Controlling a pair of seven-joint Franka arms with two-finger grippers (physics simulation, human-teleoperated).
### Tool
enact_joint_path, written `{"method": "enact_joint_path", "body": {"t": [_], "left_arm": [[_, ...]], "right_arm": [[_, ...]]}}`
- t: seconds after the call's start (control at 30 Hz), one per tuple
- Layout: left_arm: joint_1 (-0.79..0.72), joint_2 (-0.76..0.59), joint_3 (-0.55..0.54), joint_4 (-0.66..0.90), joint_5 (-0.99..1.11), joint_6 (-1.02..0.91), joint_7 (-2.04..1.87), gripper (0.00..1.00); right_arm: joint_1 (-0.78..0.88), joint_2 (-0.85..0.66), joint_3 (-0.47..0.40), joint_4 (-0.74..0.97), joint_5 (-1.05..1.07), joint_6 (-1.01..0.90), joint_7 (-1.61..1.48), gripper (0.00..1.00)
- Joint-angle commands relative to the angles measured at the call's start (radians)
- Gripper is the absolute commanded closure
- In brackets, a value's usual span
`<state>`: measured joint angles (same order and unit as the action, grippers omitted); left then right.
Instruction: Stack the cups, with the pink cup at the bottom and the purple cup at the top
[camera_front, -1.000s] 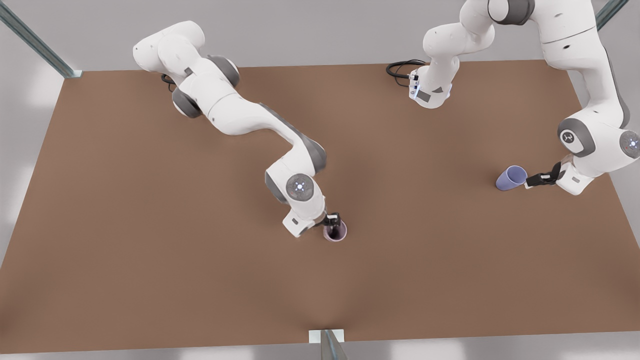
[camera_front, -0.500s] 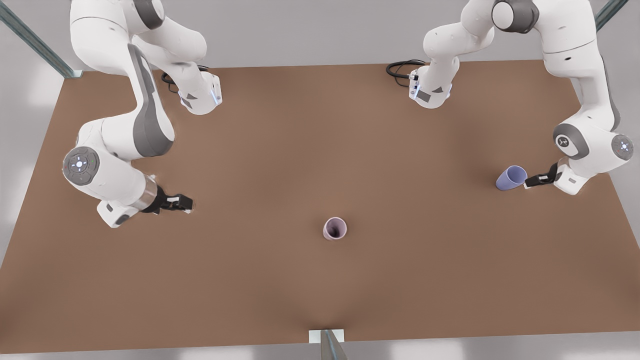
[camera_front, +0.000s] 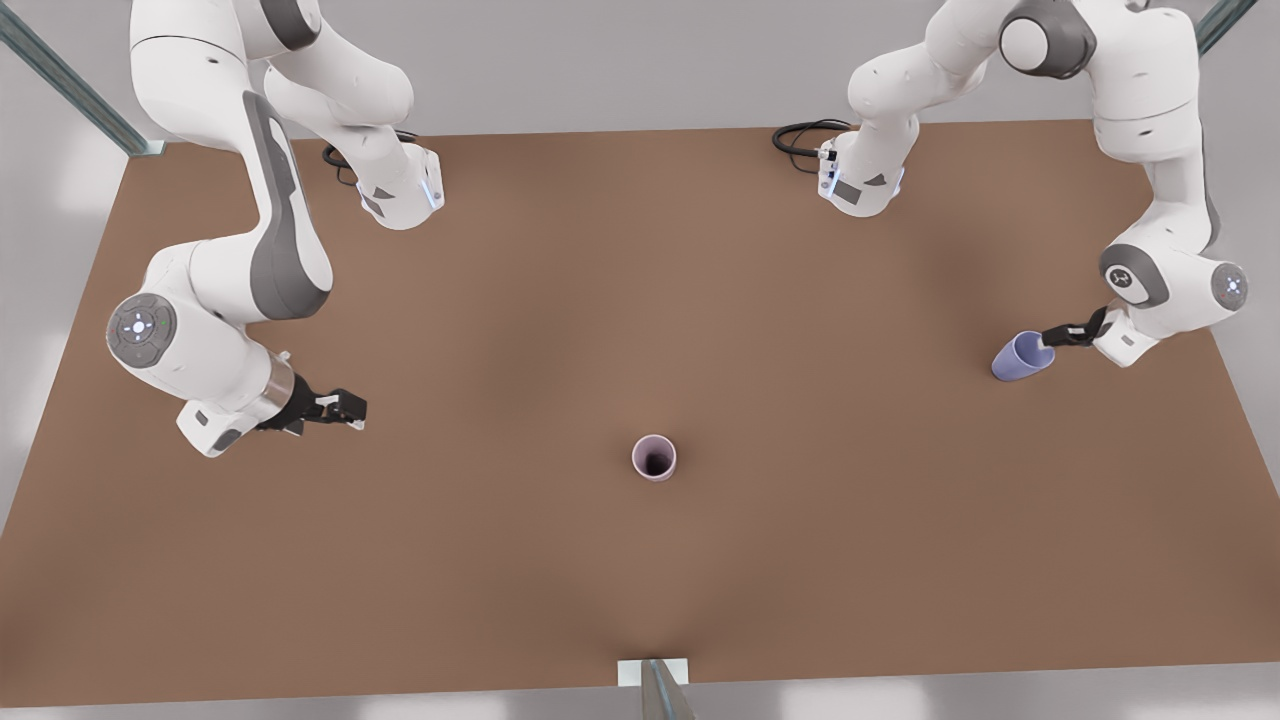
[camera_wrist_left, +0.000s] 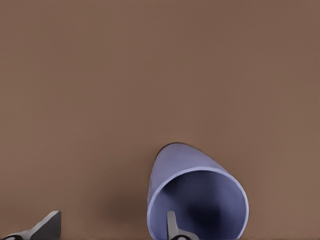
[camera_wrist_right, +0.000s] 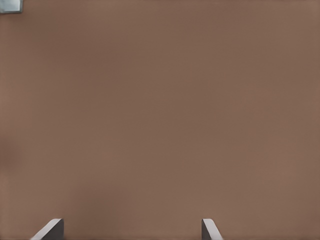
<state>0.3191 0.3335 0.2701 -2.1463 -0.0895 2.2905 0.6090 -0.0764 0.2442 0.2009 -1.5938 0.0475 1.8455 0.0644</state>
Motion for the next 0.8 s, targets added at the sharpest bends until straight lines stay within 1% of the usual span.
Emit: {"method": "enact_joint_path", "body": {"t": [0.0,0.2,0.23,0.27,0.3,0.33,0.37,0.5,0.57,0.67,0.73,0.77], "left_arm": [[0.000,0.001,0.000,0.000,0.001,0.001,0.000,0.00],[0.003,0.015,0.000,-0.020,-0.007,0.038,-0.005,0.01],[0.001,0.015,0.000,-0.021,-0.027,0.037,-0.005,0.03],[0.003,0.013,0.000,-0.021,-0.032,0.037,-0.006,0.14],[0.001,0.012,0.000,-0.021,-0.044,0.029,-0.008,0.35],[0.003,0.009,-0.002,-0.021,-0.055,0.024,-0.011,0.42],[0.003,0.009,-0.002,-0.021,-0.059,0.021,-0.011,0.45],[0.001,0.010,-0.002,-0.023,-0.061,0.020,-0.006,0.45],[0.001,0.012,-0.003,-0.027,-0.072,0.018,-0.006,0.50],[0.001,0.012,-0.006,-0.029,-0.104,-0.002,-0.006,0.55],[0.001,0.009,-0.008,-0.032,-0.116,-0.006,-0.006,0.74],[0.001,0.009,-0.008,-0.032,-0.116,-0.006,-0.006,0.78]], "right_arm": [[0.001,0.000,0.000,0.000,0.000,0.000,0.000,0.00],[0.000,0.000,0.000,0.000,0.000,0.000,0.000,0.00],[0.000,0.001,0.000,0.000,0.000,0.000,0.000,0.00],[0.000,0.001,0.000,0.003,0.000,0.000,0.000,0.00],[0.001,0.009,0.000,0.012,0.000,0.000,0.000,0.00],[0.003,0.012,0.002,0.014,0.000,0.000,0.000,0.00],[0.006,0.012,0.002,0.017,0.002,0.000,0.000,0.00],[0.009,0.013,0.003,0.020,0.002,0.000,0.008,0.00],[0.007,0.013,0.003,0.020,0.002,0.000,0.008,0.00],[0.004,0.013,0.003,0.018,0.002,0.000,0.006,0.00],[0.006,0.013,0.003,0.020,0.002,0.000,0.006,0.00],[0.003,0.015,0.003,0.020,0.002,0.000,0.003,0.00]]}}
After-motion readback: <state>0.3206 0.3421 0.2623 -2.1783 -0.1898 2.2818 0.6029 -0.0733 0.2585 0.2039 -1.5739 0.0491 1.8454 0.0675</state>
